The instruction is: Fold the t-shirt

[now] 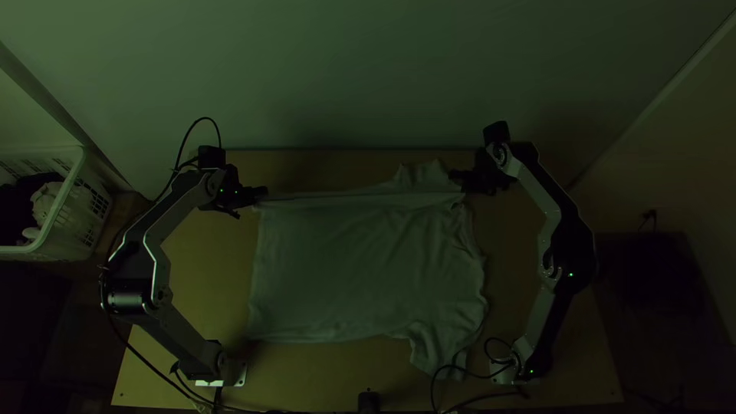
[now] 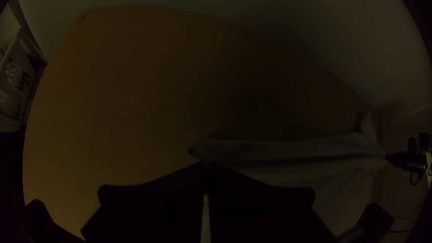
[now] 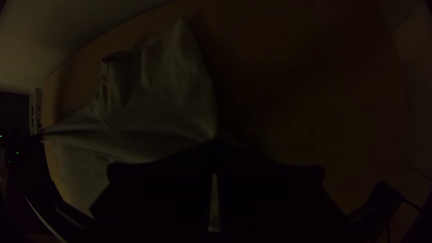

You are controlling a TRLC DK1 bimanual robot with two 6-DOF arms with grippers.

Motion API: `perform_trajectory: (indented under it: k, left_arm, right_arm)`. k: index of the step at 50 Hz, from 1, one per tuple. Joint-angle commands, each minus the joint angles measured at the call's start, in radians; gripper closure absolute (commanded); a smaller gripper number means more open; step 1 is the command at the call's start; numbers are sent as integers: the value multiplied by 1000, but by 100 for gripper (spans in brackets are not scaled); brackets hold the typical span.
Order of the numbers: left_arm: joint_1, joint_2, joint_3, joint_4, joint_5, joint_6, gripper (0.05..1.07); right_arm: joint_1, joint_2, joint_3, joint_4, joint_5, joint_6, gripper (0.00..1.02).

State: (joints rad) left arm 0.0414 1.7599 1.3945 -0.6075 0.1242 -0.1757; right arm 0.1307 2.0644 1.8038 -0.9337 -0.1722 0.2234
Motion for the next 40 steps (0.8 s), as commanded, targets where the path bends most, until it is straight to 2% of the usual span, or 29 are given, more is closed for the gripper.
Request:
perform_trajectory:
  k: [1, 40]
  left_arm:
    - [9, -48, -54, 14, 8, 5, 105]
    - [11, -208, -299, 80, 9, 5, 105]
  right_arm:
    - [9, -59, -67, 15, 11, -15, 100]
    - [30, -303, -500, 185, 11, -7, 100]
